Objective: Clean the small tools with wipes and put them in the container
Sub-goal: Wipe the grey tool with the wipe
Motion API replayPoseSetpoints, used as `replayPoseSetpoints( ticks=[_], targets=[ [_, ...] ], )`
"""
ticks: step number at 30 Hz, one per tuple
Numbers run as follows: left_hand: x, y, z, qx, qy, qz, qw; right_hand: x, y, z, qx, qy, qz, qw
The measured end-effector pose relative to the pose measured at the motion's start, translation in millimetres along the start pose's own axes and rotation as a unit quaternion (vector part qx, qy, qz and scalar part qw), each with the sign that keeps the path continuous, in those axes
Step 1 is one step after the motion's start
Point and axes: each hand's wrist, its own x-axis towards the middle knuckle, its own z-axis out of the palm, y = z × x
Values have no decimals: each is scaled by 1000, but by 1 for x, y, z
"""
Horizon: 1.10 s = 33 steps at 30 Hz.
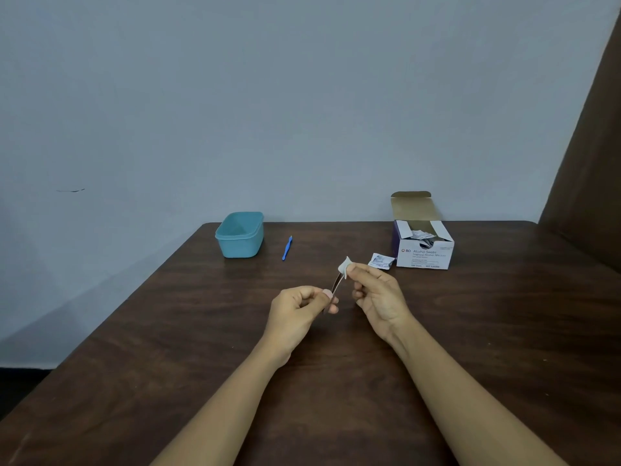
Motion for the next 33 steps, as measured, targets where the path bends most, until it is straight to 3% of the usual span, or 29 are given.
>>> replayPoseSetpoints(
  ticks=[33],
  targets=[
    [-8,-1,1,-5,-5,23,1000,-6,3,-2,23,12,-16,1000]
  ],
)
